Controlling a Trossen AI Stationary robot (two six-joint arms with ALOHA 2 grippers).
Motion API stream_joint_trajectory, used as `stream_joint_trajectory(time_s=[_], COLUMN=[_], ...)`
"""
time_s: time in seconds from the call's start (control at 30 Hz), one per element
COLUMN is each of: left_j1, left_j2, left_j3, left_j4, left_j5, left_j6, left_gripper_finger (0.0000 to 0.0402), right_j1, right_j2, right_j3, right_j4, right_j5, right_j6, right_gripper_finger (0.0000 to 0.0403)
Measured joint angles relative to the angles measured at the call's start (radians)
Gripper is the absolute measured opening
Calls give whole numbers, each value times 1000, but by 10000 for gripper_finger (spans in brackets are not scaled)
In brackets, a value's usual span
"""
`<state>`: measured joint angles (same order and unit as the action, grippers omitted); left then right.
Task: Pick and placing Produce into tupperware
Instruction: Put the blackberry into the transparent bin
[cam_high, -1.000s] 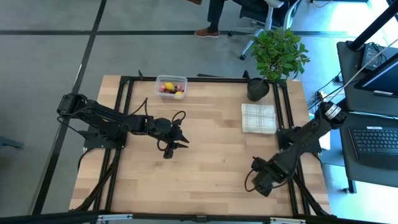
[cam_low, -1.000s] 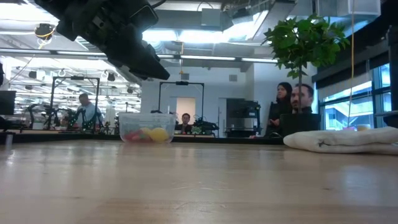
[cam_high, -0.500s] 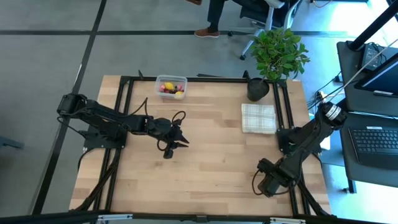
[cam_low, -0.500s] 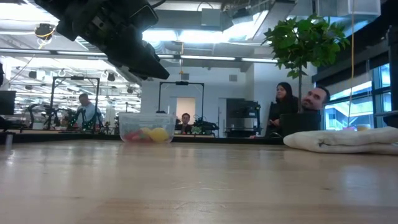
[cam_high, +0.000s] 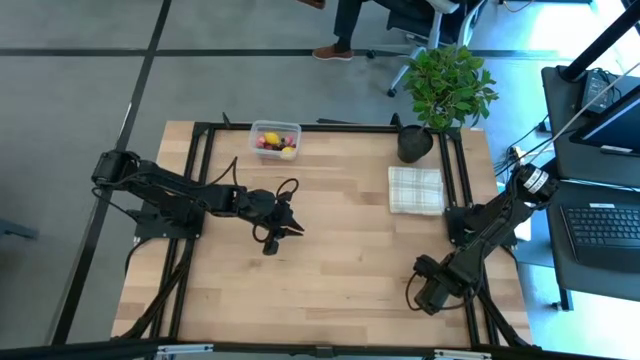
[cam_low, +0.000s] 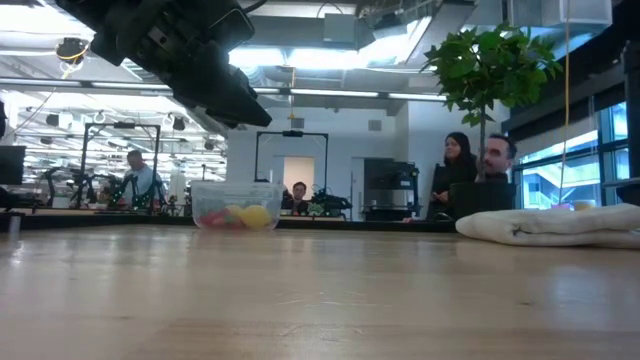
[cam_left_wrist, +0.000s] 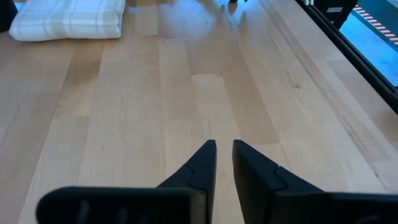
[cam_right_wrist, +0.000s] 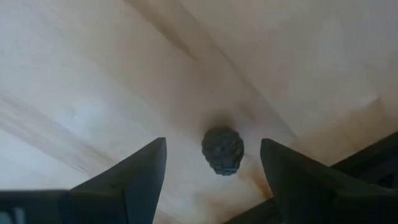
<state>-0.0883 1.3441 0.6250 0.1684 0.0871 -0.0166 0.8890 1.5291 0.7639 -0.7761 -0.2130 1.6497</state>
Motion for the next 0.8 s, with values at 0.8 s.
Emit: stream_joint_trajectory(time_s=[0.8], left_j1=[0], left_j2=[0], left_j3=[0], left_j4=[0], left_j5=[0], left_j6=[0], left_gripper_finger=[6], right_j1=[0], right_j2=[54], right_j3=[0], right_j4=[-1], right_j5=[-52], right_j6=[-11], right_gripper_finger=[159])
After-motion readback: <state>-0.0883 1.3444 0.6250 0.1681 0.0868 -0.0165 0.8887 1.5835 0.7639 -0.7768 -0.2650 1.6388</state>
